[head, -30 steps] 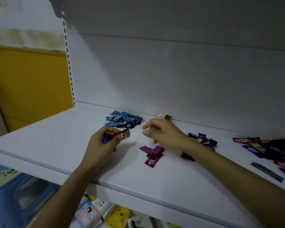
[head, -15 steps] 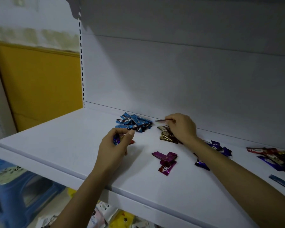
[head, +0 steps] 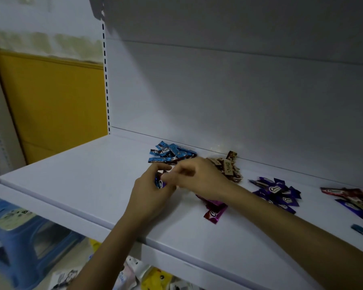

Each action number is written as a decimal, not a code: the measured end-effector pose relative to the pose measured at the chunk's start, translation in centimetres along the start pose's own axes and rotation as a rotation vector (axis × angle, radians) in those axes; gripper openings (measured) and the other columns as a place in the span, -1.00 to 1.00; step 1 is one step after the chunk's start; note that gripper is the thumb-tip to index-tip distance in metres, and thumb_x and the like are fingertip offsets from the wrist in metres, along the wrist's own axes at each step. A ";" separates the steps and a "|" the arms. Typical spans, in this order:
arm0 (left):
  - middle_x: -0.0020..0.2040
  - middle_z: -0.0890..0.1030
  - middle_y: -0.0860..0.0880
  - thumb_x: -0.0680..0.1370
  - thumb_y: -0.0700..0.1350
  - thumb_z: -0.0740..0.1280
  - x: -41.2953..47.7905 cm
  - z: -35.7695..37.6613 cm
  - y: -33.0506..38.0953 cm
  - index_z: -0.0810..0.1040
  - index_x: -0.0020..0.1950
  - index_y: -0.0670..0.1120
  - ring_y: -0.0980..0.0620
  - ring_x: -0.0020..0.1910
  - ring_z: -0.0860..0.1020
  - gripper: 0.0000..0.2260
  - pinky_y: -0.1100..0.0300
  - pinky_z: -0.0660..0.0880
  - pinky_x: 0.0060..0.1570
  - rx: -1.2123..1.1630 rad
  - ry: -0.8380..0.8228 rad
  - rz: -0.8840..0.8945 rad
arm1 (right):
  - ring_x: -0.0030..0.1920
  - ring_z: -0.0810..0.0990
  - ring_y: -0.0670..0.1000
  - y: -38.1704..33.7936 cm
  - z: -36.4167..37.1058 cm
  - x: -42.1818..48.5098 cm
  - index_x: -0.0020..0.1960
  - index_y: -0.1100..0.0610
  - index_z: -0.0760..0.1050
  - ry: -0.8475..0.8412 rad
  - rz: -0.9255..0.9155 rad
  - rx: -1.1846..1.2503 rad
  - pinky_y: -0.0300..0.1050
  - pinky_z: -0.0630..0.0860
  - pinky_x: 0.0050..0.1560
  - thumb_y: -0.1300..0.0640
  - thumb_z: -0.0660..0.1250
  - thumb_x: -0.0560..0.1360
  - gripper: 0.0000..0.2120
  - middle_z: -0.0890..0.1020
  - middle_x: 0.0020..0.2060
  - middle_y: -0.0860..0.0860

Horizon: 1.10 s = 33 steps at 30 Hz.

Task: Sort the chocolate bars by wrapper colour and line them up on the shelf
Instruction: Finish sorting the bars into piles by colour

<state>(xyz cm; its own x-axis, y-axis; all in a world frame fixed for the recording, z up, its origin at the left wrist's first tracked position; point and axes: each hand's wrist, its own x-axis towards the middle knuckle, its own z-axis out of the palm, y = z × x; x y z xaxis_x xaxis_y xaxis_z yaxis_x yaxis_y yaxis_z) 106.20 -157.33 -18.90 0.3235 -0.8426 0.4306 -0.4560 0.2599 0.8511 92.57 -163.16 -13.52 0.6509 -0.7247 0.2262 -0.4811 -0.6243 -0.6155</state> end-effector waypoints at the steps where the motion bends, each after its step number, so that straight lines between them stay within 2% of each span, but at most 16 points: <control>1: -0.12 0.59 0.17 0.49 -0.14 0.39 0.0 0.0 0.0 0.46 0.13 0.08 0.21 -0.17 0.56 -0.73 0.50 0.42 -0.27 0.014 -0.005 0.017 | -0.27 0.58 -0.20 -0.5 0.4 0.1 -0.12 -0.05 0.59 0.000 0.006 -0.020 -0.11 0.55 -0.15 -0.39 0.36 0.27 -0.56 0.64 -0.27 -0.12; 4: -0.14 0.58 0.15 0.44 -0.19 0.43 -0.2 0.0 -0.2 0.36 0.26 0.11 0.18 -0.23 0.57 -0.53 0.48 0.42 -0.31 0.048 -0.029 0.042 | -0.21 0.60 -0.13 -0.8 0.7 0.6 -0.01 0.03 0.56 -0.024 0.049 0.049 -0.06 0.56 -0.06 -0.15 0.49 0.34 -0.66 0.66 -0.23 -0.05; 7: -0.12 0.53 0.24 0.40 -0.15 0.49 -0.3 0.1 0.0 0.26 0.35 0.14 0.20 -0.19 0.58 -0.37 0.48 0.44 -0.29 0.093 -0.096 0.068 | -0.18 0.66 -0.02 -0.3 0.4 0.5 0.04 0.05 0.58 -0.106 0.042 0.221 -0.07 0.59 -0.02 0.10 0.49 0.40 -0.77 0.69 -0.20 0.08; 10: -0.08 0.54 0.24 0.40 -0.06 0.51 -0.3 0.0 0.1 0.35 0.28 0.16 0.29 -0.15 0.57 -0.46 0.48 0.47 -0.22 0.037 -0.125 0.074 | -0.21 0.67 -0.09 0.8 -0.3 0.4 -0.02 0.10 0.61 -0.066 0.055 0.363 -0.21 0.61 -0.10 0.24 0.46 0.42 -0.84 0.69 -0.28 0.00; 13: -0.09 0.53 0.24 0.48 -0.04 0.44 -0.2 -0.2 0.1 0.44 0.19 0.15 0.41 -0.11 0.50 -0.67 0.56 0.40 -0.23 0.047 -0.085 0.054 | -0.29 0.64 -0.16 2.0 -1.9 0.4 -0.07 0.05 0.61 0.047 0.121 0.393 -0.32 0.57 -0.24 0.23 0.44 0.43 -0.87 0.68 -0.32 -0.07; 16: -0.10 0.52 0.26 0.52 -0.03 0.38 -0.2 -0.3 0.0 0.50 0.16 0.10 0.51 -0.11 0.45 -0.77 0.64 0.34 -0.25 0.074 -0.086 0.041 | -0.33 0.62 -0.18 3.6 -4.3 -0.3 -0.07 0.06 0.61 0.129 0.178 0.368 -0.33 0.54 -0.32 0.22 0.42 0.46 -0.91 0.68 -0.28 -0.07; 20: -0.08 0.50 0.27 0.52 -0.01 0.37 -0.1 -0.3 0.1 0.50 0.14 0.13 0.34 -0.11 0.50 -0.79 0.60 0.35 -0.26 0.082 -0.082 0.014 | -0.32 0.63 -0.15 6.8 -8.4 -3.2 -0.02 0.08 0.60 0.238 0.278 0.296 -0.33 0.53 -0.36 0.22 0.41 0.46 -0.89 0.70 -0.21 -0.02; 23: -0.08 0.50 0.27 0.52 -0.01 0.37 0.1 0.1 0.1 0.50 0.13 0.13 0.28 -0.10 0.50 -0.80 0.53 0.31 -0.23 0.061 -0.078 -0.012 | -0.29 0.64 -0.15 9.6 -11.5 -6.3 -0.02 0.04 0.59 0.264 0.348 0.171 -0.37 0.51 -0.35 0.20 0.41 0.46 -0.87 0.70 -0.21 -0.04; 26: -0.07 0.55 0.21 0.54 -0.03 0.36 0.1 0.2 -0.2 0.52 0.13 0.11 0.20 -0.11 0.52 -0.82 0.41 0.37 -0.18 0.035 -0.088 -0.029 | -0.22 0.65 -0.03 11.9 -13.2 -8.3 0.00 0.11 0.60 0.237 0.419 0.037 -0.20 0.56 -0.17 0.21 0.45 0.43 -0.84 0.69 -0.23 0.04; 28: -0.06 0.58 0.08 0.57 -0.08 0.32 0.1 0.3 -0.3 0.53 0.15 0.07 0.10 -0.17 0.53 -0.83 0.28 0.43 -0.18 -0.007 -0.093 -0.057 | -0.18 0.61 0.00 12.7 -13.3 -8.8 0.01 0.06 0.58 0.261 0.452 -0.132 -0.10 0.52 -0.08 0.15 0.49 0.40 -0.79 0.66 -0.18 0.00; 31: -0.10 0.59 0.02 0.61 -0.14 0.24 0.0 0.4 0.0 0.52 0.14 0.05 0.06 -0.28 0.51 -0.83 0.37 0.44 -0.34 -0.108 -0.081 -0.102 | -0.22 0.50 -0.10 11.9 -12.3 -8.4 -0.01 -0.05 0.54 0.421 0.329 -0.318 -0.20 0.38 -0.21 0.08 0.45 0.43 -0.83 0.59 -0.12 -0.09; 33: -0.13 0.58 0.01 0.62 -0.13 0.20 -0.1 0.4 0.3 0.53 0.15 0.03 0.05 -0.32 0.50 -0.83 0.43 0.41 -0.44 -0.158 -0.072 -0.105 | -0.21 0.52 -0.16 9.7 -10.7 -7.5 -0.06 -0.10 0.54 0.409 0.209 -0.262 -0.28 0.38 -0.24 0.06 0.41 0.46 -0.90 0.59 -0.14 -0.18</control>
<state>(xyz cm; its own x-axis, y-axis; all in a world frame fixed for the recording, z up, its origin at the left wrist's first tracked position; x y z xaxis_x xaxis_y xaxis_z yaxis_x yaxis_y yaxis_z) 105.72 -157.34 -18.80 0.2994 -0.8990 0.3197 -0.2853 0.2354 0.9291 76.73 -166.87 -13.10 0.2679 -0.8637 0.4270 -0.7410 -0.4680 -0.4816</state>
